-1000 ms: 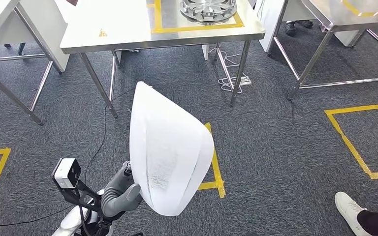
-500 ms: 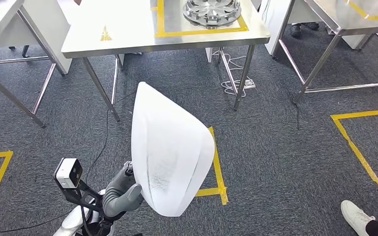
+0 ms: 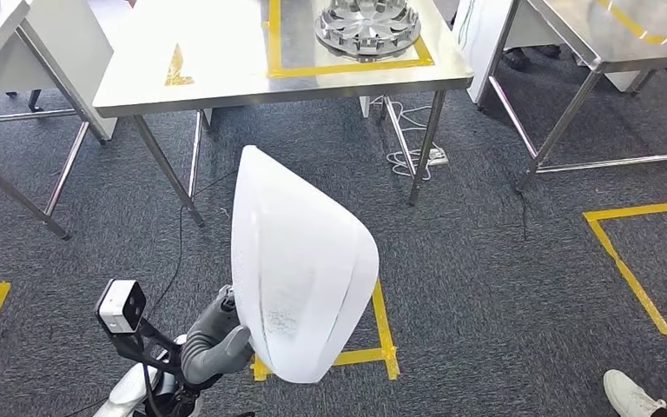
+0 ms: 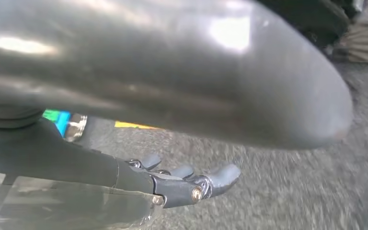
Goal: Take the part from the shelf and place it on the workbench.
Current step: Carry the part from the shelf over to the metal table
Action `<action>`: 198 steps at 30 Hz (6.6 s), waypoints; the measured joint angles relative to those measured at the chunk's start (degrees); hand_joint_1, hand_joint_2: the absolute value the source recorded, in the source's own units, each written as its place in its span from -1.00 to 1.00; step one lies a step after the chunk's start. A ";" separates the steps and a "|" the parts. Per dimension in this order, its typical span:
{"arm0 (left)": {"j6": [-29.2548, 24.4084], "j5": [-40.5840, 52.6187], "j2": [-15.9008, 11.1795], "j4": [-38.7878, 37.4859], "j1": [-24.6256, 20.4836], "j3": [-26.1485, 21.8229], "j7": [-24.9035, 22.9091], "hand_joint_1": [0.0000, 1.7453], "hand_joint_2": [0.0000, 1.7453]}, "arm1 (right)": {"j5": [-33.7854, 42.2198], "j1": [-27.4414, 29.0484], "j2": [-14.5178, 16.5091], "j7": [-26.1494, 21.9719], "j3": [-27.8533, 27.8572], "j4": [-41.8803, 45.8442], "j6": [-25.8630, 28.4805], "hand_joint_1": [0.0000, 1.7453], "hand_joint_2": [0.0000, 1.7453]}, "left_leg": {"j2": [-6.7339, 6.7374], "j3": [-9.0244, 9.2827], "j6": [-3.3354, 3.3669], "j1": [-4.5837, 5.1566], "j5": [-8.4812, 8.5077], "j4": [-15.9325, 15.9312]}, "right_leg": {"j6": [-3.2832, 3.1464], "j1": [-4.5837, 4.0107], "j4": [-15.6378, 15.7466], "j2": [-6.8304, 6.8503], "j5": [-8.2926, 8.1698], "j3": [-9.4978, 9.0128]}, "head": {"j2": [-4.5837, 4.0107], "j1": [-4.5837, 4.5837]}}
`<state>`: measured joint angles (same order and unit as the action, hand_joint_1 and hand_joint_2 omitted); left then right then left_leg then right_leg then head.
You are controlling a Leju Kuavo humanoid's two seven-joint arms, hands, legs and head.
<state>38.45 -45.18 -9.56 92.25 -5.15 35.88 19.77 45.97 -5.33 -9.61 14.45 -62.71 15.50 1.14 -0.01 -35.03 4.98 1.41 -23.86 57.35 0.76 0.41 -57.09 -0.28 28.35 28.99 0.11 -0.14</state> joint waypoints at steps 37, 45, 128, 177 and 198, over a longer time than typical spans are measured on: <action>-0.42 0.29 0.22 0.25 -0.66 0.65 0.35 1.00 1.00 | -1.91 -0.65 -0.75 -0.39 -0.02 -0.21 -0.95 -1.00 -1.00 | -1.99 2.52 0.74 0.03 -0.32 -1.62 | 0.40 0.16 -14.59 -0.20 4.46 8.53 | 0.00 -0.01; -0.84 0.39 0.09 0.38 -0.40 0.85 0.67 1.00 1.00 | -1.58 -0.18 -1.14 -1.21 0.22 -0.22 -0.66 -1.00 -1.00 | -3.01 5.19 -1.38 0.13 -3.99 -0.38 | 1.46 0.74 -0.68 0.18 -5.12 7.25 | 0.00 0.09; -0.60 -0.20 -0.13 1.01 -1.30 1.49 1.17 1.00 1.00 | -1.39 0.82 -1.62 -1.86 1.51 -0.14 -0.75 -1.00 -1.00 | -0.37 0.81 -0.62 -1.19 -0.15 0.53 | 1.50 1.04 -12.48 0.03 5.37 0.60 | 0.00 0.04; -1.40 0.92 -1.38 1.20 0.04 0.80 3.33 1.00 1.00 | -2.23 0.27 -0.90 -1.34 1.51 0.34 0.39 -1.00 -1.00 | -0.31 -6.46 -4.88 -1.92 -9.95 17.59 | -1.27 0.43 -0.67 -0.04 -3.13 5.20 | 0.00 0.43; -5.52 5.50 -1.45 1.71 -0.46 -0.34 3.92 1.00 1.00 | -0.29 2.80 -0.49 -3.25 1.88 0.49 0.32 -1.00 -1.00 | -0.30 2.66 -3.99 -2.16 -2.89 0.48 | 2.83 2.00 -1.52 0.20 -2.73 5.74 | 0.00 0.15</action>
<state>32.93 -39.68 -11.01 93.96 -5.61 35.53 23.69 45.68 -2.52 -10.09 11.20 -60.83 15.99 1.46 -0.31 -32.37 0.99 -0.75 -26.75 57.83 3.60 2.42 -58.61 -0.09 25.62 34.74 0.11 0.01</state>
